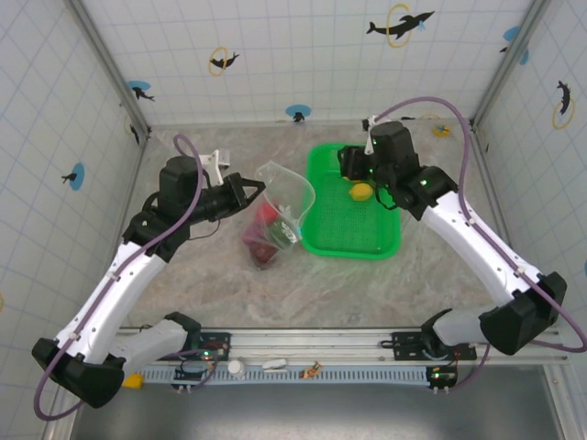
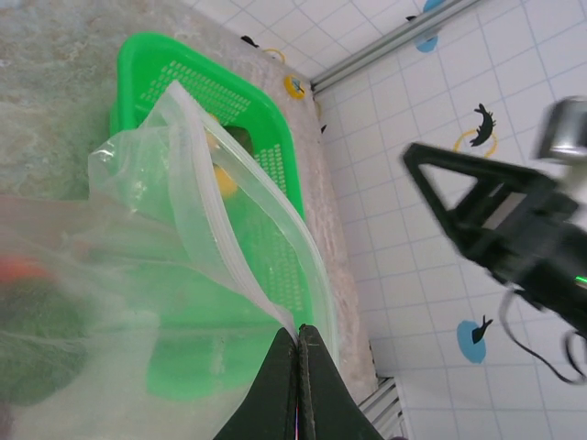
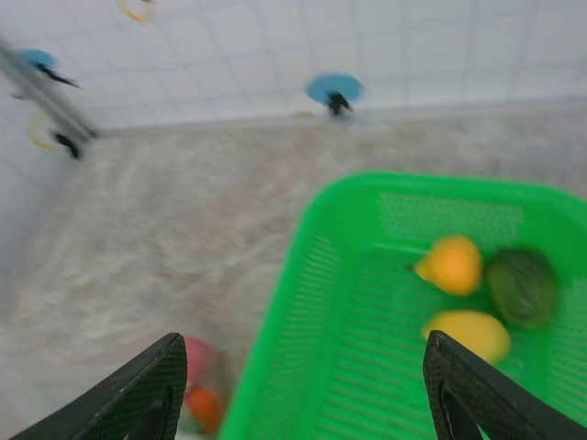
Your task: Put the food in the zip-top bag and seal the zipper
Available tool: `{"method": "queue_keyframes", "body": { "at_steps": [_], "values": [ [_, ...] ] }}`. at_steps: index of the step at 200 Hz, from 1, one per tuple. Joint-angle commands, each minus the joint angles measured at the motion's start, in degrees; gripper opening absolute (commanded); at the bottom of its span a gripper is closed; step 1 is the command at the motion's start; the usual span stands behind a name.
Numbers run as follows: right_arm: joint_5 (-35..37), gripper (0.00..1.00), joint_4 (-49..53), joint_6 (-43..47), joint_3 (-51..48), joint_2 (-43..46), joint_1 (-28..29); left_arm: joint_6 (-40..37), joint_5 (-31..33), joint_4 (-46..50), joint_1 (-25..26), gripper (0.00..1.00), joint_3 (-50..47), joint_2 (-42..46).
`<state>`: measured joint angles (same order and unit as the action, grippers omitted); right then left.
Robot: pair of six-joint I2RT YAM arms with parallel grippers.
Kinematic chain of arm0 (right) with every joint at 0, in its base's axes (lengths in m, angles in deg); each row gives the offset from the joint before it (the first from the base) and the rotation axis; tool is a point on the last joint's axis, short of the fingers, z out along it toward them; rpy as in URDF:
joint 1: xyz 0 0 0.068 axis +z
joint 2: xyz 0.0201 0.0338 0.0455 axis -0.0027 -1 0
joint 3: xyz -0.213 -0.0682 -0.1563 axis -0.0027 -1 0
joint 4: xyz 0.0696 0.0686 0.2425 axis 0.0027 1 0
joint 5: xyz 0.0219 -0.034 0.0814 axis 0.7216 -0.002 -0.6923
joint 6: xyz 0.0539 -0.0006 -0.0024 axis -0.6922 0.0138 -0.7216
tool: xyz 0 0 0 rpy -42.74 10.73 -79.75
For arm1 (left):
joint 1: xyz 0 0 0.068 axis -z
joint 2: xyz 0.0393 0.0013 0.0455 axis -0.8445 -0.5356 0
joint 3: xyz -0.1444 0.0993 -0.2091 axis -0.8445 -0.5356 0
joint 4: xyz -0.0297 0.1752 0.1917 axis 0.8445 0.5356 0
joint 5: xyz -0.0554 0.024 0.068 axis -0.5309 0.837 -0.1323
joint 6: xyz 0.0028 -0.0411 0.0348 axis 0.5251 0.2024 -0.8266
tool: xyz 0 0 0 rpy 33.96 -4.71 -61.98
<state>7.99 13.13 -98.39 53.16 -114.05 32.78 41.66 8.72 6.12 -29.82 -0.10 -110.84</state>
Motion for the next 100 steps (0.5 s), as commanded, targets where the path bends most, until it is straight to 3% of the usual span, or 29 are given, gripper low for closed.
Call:
{"method": "queue_keyframes", "body": {
  "at_steps": [1, 51, 100],
  "values": [
    [-1.3, 0.69, -2.2, 0.2, -4.3, -2.3, -3.6, -1.9, -0.2, -1.0, -0.1, 0.00, 1.8, 1.1],
    [7.1, 0.62, 0.9, 6.3, 0.3, -17.1, -5.6, -2.7, -0.7, -1.1, -0.1, 0.00, 0.8, 1.3],
    [13.7, 0.60, 5.6, 9.1, 13.3, -32.7, -8.4, -1.7, -2.9, -3.6, -0.1, 0.00, -0.9, 1.8]
  ]
}}
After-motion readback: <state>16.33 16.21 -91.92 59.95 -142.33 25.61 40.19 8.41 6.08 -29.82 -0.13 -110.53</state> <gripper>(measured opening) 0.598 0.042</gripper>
